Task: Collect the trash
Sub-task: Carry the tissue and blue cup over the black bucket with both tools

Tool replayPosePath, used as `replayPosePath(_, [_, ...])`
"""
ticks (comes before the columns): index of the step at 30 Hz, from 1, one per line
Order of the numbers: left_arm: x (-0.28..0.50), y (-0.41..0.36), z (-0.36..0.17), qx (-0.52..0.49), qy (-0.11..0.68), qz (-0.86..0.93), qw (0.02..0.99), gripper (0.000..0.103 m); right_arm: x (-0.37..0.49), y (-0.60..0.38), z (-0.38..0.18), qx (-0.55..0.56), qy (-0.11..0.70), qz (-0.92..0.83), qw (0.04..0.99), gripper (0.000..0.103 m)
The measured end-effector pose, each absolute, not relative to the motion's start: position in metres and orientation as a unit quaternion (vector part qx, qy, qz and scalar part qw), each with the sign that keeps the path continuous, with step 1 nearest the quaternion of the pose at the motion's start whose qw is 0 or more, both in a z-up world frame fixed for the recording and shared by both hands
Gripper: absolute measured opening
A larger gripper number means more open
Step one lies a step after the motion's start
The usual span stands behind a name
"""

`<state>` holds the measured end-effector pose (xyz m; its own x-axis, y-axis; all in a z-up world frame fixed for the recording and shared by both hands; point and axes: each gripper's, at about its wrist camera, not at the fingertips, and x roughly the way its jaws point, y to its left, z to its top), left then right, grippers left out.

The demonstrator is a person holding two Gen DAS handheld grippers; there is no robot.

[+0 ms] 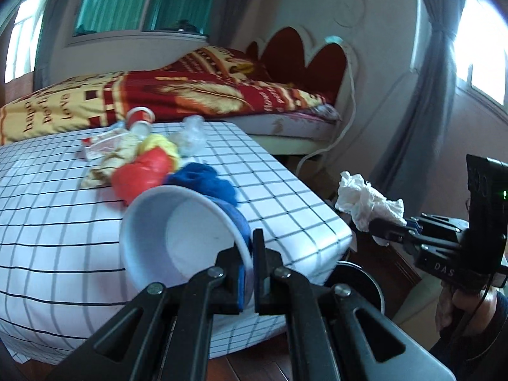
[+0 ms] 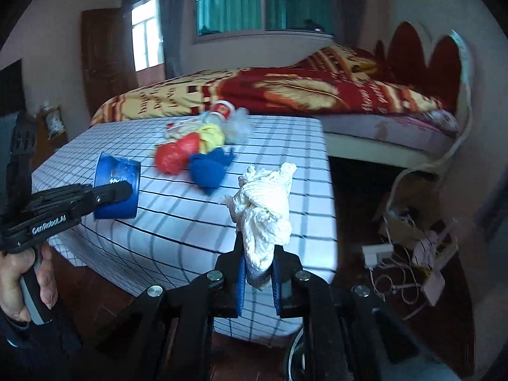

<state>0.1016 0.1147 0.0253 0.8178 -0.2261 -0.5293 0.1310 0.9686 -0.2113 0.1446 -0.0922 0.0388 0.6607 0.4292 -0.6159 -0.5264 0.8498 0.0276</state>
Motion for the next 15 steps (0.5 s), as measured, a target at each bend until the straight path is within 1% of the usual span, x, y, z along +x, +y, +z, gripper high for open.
replayPosePath(15, [0.112, 0.014, 0.02, -0.031, 0.309, -0.177, 0.934, 0.004, 0.137, -0.193, 0.024, -0.013, 0.343, 0.182, 0.921, 0.014])
